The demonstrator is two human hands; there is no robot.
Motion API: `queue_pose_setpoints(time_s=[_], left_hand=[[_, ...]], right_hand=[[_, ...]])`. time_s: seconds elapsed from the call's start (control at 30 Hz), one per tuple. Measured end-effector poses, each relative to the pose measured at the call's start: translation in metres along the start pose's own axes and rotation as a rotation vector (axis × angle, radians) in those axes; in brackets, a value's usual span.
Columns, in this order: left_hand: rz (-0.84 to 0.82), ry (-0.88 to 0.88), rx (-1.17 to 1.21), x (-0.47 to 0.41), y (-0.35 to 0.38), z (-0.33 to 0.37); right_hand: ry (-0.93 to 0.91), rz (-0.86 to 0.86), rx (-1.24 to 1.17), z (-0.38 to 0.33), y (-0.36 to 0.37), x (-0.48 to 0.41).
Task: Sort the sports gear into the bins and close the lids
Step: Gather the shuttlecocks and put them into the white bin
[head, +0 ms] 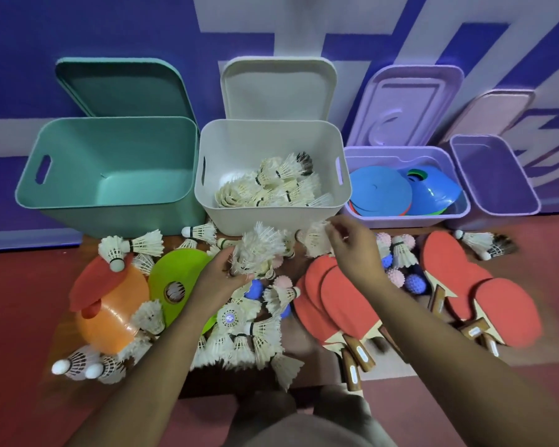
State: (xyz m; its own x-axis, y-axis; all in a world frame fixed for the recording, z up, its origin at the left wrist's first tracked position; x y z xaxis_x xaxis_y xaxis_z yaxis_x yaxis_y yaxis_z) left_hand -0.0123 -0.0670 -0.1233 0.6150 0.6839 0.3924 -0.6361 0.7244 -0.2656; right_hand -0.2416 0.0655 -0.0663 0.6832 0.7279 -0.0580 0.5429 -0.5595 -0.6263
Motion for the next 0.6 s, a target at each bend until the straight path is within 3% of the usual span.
queue_pose_setpoints(time_s=[0.1,0.27,0.37,0.5,0.6], left_hand=[[-0.017,0.048,-0.027,-0.003,0.006,0.011],[-0.103,0.128,-0.047,-0.009,0.026,0.041],[-0.126,0.175,-0.098,-0.007,0.04,0.062],[-0.036,0.25,-0.151,-0.009,0.038,0.088],[0.056,0.33,-0.269,-0.023,0.024,0.107]], right_hand=[[0.002,0.009,-0.133,-0.021,-0.023,-0.001],[0.002,-0.179,0.006,-0.026,-0.026,-0.005],[0.019,-0.103,-0.024,-0.023,-0.034,-0.004],[0.055,-0.032,-0.091,-0.033,-0.055,-0.016],[0.158,-0.18,-0.285,-0.046,-0.064,-0.032]])
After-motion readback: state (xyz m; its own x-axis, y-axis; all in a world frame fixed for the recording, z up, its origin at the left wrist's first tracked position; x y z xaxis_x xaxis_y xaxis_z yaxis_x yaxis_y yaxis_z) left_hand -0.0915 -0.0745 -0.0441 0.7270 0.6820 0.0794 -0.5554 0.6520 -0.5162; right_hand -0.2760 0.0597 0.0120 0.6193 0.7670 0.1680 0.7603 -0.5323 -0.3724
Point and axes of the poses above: each hand's wrist, its own x-axis away from the middle knuckle, its own y-axis out of the palm, z = x × y, the point moved 3 cm from there along -x, towards the middle knuckle, and after that the axes turned 1 degree about -x, right-handed, at the moved point
